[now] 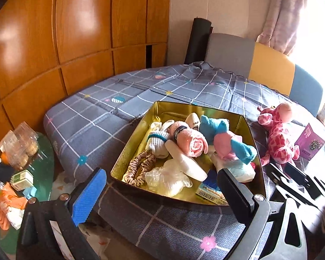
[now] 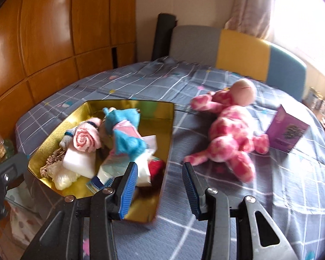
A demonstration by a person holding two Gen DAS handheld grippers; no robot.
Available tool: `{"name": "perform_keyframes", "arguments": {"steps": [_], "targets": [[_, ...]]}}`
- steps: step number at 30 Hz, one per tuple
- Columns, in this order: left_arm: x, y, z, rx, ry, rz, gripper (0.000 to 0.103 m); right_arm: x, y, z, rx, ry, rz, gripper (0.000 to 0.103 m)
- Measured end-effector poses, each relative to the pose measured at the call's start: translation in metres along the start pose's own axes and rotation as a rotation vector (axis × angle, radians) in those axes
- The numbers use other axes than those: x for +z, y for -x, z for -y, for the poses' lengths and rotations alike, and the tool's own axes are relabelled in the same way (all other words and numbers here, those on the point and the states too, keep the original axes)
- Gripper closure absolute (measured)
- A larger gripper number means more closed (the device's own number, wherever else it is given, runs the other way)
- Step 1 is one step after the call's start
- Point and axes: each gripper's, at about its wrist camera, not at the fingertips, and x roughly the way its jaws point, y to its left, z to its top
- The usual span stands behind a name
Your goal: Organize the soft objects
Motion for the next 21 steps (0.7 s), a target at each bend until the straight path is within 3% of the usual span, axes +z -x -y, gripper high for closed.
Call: {"name": "perform_keyframes", "arguments": {"steps": [11, 21], "targets": [[-0.009, 0.022, 0.003, -0.017, 0.029, 0.024, 0.000, -0.016, 0.028, 0.015, -0.011, -0.058, 0.015, 0.060], [-0.014, 0.034, 0.009, -0.007, -0.015, 0.053, 0.000, -0.015, 0.053, 0.010, -0.044, -0.049, 0.074, 0.060]]}}
